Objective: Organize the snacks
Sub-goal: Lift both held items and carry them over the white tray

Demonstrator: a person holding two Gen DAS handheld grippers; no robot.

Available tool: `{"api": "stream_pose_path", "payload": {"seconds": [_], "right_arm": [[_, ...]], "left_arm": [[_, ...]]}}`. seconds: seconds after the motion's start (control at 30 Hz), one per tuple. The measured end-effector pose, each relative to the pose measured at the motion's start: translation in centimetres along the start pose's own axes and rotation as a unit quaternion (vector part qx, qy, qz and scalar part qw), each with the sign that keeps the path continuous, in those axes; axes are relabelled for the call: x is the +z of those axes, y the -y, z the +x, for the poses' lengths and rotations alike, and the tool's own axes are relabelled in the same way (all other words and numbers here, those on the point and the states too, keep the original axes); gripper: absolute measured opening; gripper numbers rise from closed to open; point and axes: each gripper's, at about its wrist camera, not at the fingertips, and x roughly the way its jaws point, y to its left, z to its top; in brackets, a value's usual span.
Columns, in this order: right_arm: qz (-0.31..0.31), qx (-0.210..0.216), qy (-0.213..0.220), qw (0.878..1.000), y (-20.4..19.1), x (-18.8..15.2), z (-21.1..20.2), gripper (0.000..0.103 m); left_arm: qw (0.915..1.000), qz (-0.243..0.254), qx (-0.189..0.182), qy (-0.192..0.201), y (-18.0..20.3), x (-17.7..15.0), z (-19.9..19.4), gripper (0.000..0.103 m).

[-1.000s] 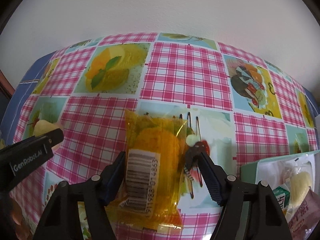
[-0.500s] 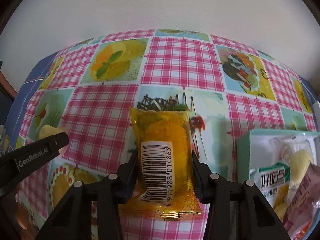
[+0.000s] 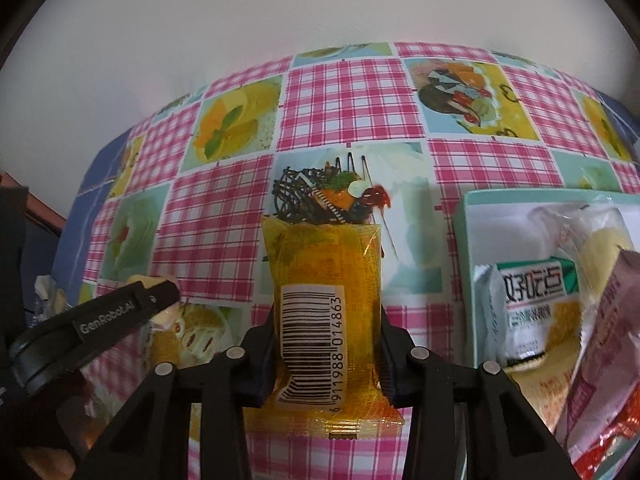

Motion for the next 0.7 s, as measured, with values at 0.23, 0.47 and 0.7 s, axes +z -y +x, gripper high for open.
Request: {"api": "stream_pose_path", "payload": {"seconds": [0.23,0.47,0.7], "right_arm": [[0.007,0.012,0.018,1.0,0.0,-0.5,-3.6,0.042],[0.003,0.004,0.033,0.999,-0.4,-1.3,-6.0,0.042],[0.013,0.003,0.052,0.999,0.6,-2.3,-9.0,0.042]], "left_arm": [[0.9993,-0.028,-0.026,-0.007,0.4,-3.7,-2.5,0.043],[0.9987,-0.032,-0.037,0.009,0.2,-6.6,-6.1,0.043],[0.9985,-0.017,-0.046,0.025,-0.3,-7.8,-10.1,0.043]]}}
